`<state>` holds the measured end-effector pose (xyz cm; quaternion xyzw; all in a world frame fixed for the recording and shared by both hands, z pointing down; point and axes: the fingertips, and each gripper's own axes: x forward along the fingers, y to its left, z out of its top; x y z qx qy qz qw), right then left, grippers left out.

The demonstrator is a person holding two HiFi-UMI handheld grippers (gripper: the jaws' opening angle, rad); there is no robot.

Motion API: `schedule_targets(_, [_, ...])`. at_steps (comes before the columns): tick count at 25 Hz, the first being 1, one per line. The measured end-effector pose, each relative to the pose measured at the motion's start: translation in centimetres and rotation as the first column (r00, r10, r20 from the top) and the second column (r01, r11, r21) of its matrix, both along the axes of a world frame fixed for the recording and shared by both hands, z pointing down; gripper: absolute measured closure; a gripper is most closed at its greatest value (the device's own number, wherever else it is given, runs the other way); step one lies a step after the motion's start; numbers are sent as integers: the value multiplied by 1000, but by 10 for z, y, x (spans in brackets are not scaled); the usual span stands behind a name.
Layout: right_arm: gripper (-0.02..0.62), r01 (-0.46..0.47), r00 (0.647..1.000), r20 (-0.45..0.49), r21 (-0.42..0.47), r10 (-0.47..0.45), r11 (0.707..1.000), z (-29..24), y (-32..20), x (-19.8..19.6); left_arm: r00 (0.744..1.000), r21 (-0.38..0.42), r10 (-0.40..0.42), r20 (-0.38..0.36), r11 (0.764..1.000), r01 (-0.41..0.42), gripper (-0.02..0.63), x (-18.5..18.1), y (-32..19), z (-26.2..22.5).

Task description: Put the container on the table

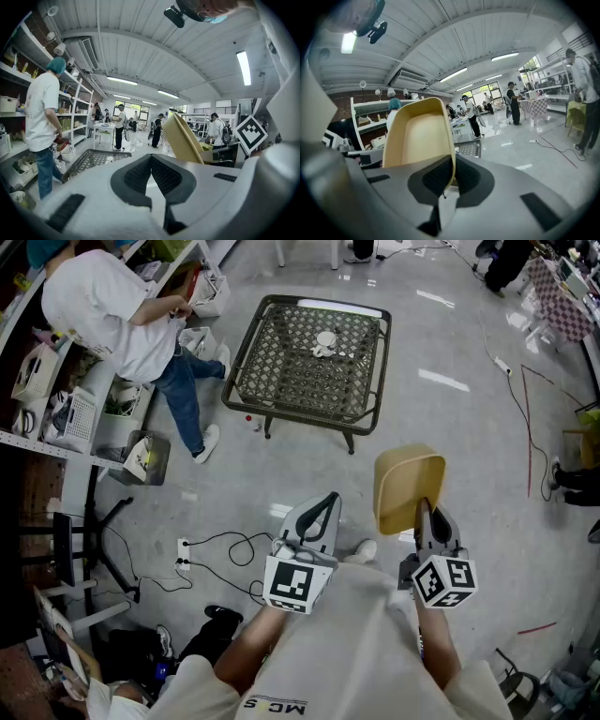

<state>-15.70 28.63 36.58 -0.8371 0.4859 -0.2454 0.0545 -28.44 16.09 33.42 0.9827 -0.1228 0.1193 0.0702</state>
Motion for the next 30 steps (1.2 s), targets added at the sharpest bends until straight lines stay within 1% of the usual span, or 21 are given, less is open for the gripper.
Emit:
schedule_targets(3, [574, 1, 1000, -21, 25, -1, 1000, -6, 14, 19, 1000, 9, -9, -2, 1000, 9, 583, 18, 26, 2])
schedule_targets(7, [574, 16, 1000, -22, 59, -15, 998, -9, 32, 35, 1000, 27, -22, 0, 999, 22, 583, 35, 51, 0])
schedule_targets(11, [574, 36, 999, -3, 45, -36, 998, -2, 62, 48, 999, 21, -37, 7, 999, 37, 583, 47, 82, 2])
schedule_targets(14, [574, 42, 999, 27, 45, -43, 998, 4, 75, 54, 998, 21, -61, 11, 998, 61, 583, 54, 95, 2])
schedule_targets(18, [574, 48, 999, 20, 48, -49, 998, 8, 102, 67, 998, 10, -61, 5, 998, 61, 583, 73, 122, 8])
schedule_targets(22, [574, 48, 999, 23, 46, -49, 998, 10, 106, 72, 999, 18, -46, 23, 999, 45, 583, 79, 127, 8])
schedule_targets(25, [572, 46, 999, 25, 36, -47, 998, 14, 110, 80, 998, 7, -46, 39, 999, 46, 583, 88, 127, 10])
schedule_targets(28, [572, 36, 998, 45, 32, -38, 999, 26, 116, 96, 998, -4, -38, 55, 999, 38, 583, 105, 134, 21])
schedule_targets(30, [573, 36, 998, 53, 35, -38, 999, 32, 109, 110, 998, 11, -34, 61, 999, 33, 583, 119, 129, 26])
